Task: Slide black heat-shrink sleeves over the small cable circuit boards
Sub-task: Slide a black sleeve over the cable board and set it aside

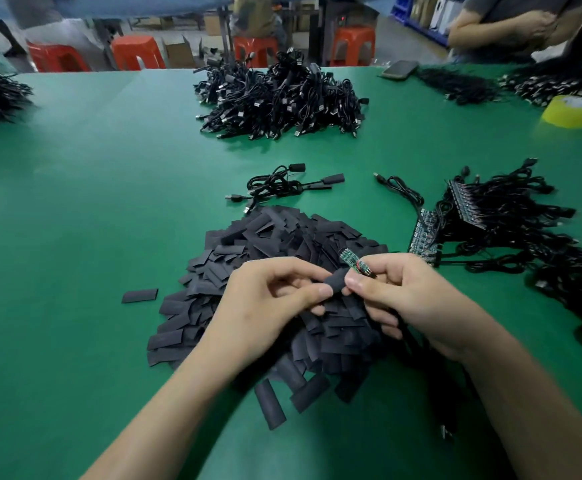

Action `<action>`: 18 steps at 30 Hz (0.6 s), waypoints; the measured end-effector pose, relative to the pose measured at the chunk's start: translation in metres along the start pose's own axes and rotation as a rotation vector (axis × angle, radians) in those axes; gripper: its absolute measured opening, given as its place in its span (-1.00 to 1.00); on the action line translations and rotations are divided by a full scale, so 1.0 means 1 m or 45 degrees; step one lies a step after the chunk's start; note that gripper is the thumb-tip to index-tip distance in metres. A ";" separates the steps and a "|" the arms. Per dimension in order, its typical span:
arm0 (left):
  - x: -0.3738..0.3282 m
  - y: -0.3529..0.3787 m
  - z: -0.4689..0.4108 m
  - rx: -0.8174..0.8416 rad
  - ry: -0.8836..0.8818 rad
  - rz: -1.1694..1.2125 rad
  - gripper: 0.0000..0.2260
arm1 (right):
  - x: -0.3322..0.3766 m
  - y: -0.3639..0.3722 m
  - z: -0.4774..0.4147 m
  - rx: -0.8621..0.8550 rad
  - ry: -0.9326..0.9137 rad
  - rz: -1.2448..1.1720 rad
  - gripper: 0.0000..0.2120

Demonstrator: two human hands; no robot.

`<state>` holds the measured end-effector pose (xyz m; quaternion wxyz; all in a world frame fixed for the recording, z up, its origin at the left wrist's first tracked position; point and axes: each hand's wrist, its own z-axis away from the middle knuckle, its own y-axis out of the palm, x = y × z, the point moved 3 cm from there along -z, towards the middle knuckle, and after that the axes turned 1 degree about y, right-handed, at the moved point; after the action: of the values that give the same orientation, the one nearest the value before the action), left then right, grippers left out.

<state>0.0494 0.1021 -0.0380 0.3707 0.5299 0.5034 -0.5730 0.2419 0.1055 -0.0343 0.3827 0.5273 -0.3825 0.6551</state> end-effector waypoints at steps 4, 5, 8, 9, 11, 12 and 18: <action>0.001 0.000 0.007 -0.205 0.271 -0.328 -0.82 | -0.002 0.004 -0.002 -0.111 -0.022 0.076 -0.74; -0.001 0.001 0.009 -0.245 0.350 -0.446 -0.79 | -0.003 0.006 -0.002 -0.129 -0.037 0.086 -0.75; -0.002 0.001 0.011 -0.313 0.466 -0.631 -0.75 | -0.007 0.011 -0.004 -0.149 -0.073 0.110 -0.78; -0.001 0.000 0.011 -0.329 0.474 -0.650 -0.76 | -0.007 0.012 -0.004 -0.143 -0.078 0.127 -0.78; 0.000 -0.003 0.011 -0.350 0.491 -0.672 -0.79 | -0.007 0.012 -0.004 -0.128 -0.061 0.088 -0.75; 0.001 -0.005 0.010 -0.362 0.501 -0.672 -0.79 | -0.007 0.011 -0.005 -0.122 -0.039 0.019 -0.72; 0.005 -0.016 0.009 -0.434 0.534 -0.654 -0.82 | -0.002 0.008 -0.002 -0.031 -0.051 0.182 -0.67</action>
<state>0.0311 0.0969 -0.0403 0.1867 0.4228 0.7732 -0.4343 0.2338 0.1036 -0.0377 0.3338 0.5069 -0.4346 0.6654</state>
